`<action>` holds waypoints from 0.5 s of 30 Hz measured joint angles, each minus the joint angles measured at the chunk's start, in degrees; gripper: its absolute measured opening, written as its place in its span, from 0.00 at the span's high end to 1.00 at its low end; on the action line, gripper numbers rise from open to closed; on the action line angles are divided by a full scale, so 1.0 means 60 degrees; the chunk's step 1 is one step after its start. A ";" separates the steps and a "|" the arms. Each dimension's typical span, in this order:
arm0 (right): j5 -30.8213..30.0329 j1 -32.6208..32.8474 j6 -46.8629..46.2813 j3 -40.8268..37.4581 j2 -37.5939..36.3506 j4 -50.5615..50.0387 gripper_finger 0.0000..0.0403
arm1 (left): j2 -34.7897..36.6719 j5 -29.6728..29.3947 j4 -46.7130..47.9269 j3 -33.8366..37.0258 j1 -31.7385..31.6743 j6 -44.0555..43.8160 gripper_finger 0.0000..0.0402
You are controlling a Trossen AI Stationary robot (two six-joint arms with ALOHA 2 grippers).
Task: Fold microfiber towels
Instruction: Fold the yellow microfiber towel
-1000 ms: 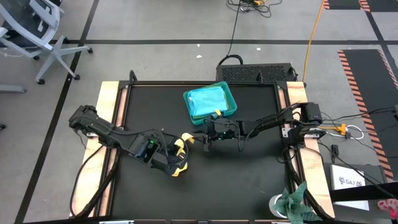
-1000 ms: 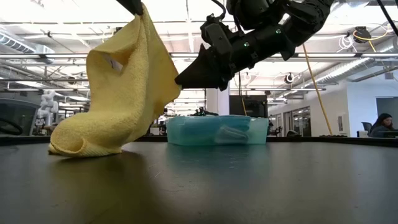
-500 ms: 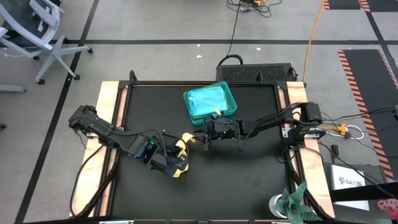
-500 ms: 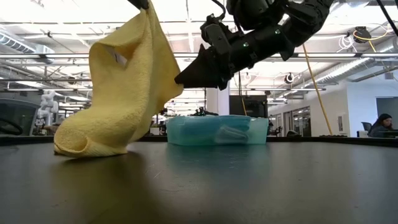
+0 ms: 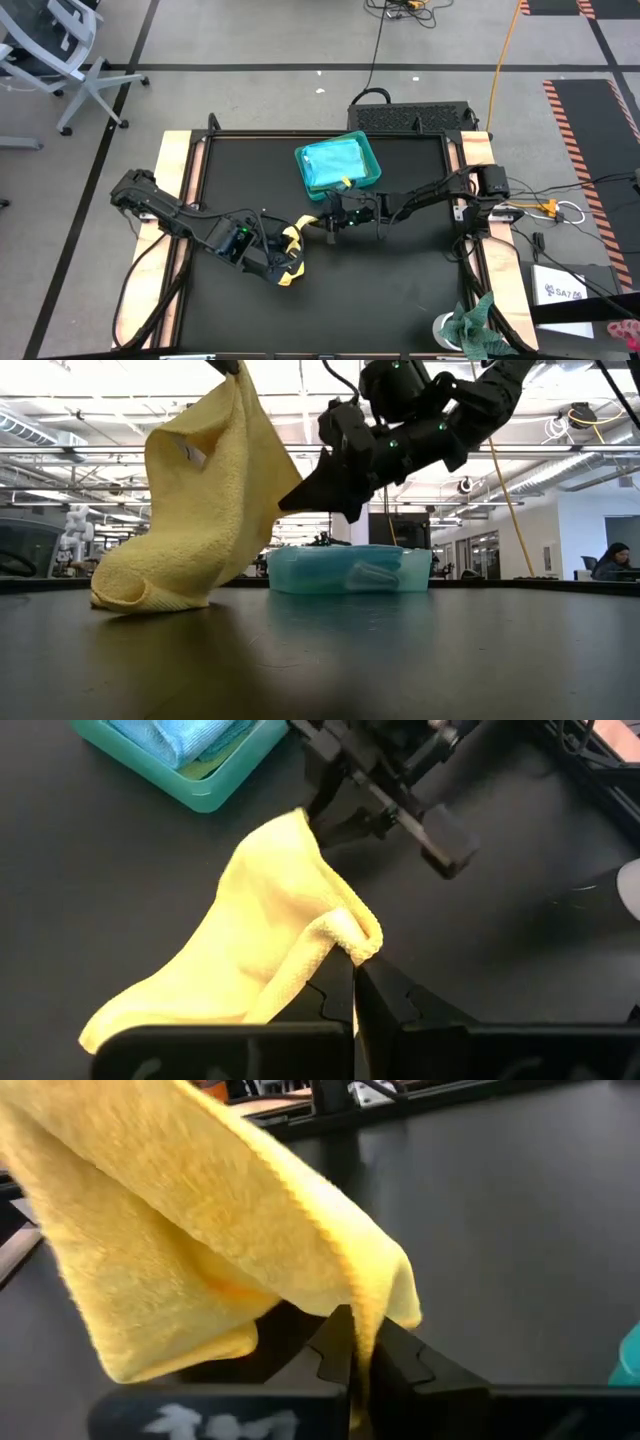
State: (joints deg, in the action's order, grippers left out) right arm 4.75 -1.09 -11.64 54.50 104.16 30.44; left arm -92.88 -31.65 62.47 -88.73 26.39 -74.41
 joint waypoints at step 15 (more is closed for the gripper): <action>-0.1339 0.0337 0.1367 0.0004 -0.5468 -0.4475 1.00 | 0.0000 -0.0592 0.0203 0.0000 -0.0410 0.1133 1.00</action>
State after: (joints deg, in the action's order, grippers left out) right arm -3.28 0.93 -3.44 54.53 71.35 3.59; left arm -92.88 -35.20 63.69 -88.73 23.93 -67.61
